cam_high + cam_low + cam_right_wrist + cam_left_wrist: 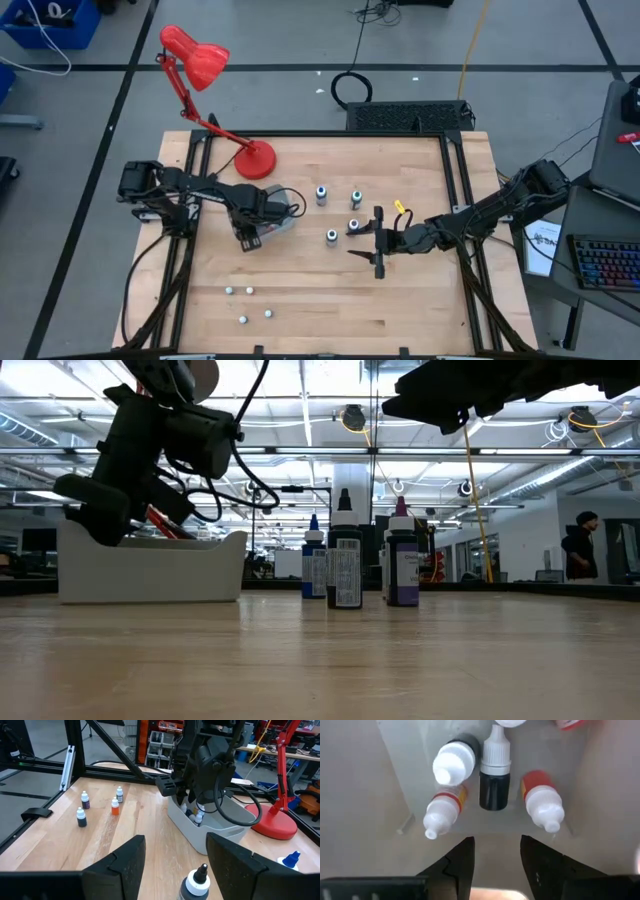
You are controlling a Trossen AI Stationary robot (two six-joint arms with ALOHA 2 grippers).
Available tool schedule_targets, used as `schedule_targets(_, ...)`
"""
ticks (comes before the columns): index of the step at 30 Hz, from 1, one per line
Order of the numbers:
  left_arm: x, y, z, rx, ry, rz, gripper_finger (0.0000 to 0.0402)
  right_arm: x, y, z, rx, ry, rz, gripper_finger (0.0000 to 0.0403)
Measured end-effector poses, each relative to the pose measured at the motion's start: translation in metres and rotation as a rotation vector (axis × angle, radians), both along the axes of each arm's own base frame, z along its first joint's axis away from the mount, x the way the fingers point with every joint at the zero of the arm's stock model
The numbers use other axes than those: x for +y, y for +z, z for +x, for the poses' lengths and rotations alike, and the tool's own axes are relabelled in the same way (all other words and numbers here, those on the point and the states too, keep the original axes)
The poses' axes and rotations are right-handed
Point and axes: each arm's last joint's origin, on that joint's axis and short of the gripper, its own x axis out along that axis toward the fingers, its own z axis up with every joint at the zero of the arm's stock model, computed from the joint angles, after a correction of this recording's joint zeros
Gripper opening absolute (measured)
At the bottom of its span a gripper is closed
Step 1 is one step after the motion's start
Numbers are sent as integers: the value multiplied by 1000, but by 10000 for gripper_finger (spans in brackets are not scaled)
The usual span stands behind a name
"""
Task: Pick & Place food coloring
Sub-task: Put the small orange coloring bottle into the gray container
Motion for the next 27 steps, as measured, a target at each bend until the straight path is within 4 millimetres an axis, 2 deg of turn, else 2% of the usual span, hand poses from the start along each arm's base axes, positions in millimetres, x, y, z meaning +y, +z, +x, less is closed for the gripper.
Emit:
schedule_targets(6,0,0,0,3,1,-2,164,0,0,0,0,0,0,196)
schedule_targets(11,0,10,-4,1,20,3,165,0,0,0,0,-1,0,196)
schedule_targets(16,-1,41,-5,-70,66,19,165,0,0,0,0,-2,-1,196)
schedule_targets(21,-10,83,-3,-255,66,19,165,0,0,0,0,-2,0,196)
schedule_targets(24,-26,105,-2,-359,15,-3,166,0,0,0,4,-2,-2,196)
schedule_targets(27,-55,117,-1,-456,-131,-75,166,0,-1,0,10,-3,-3,196)
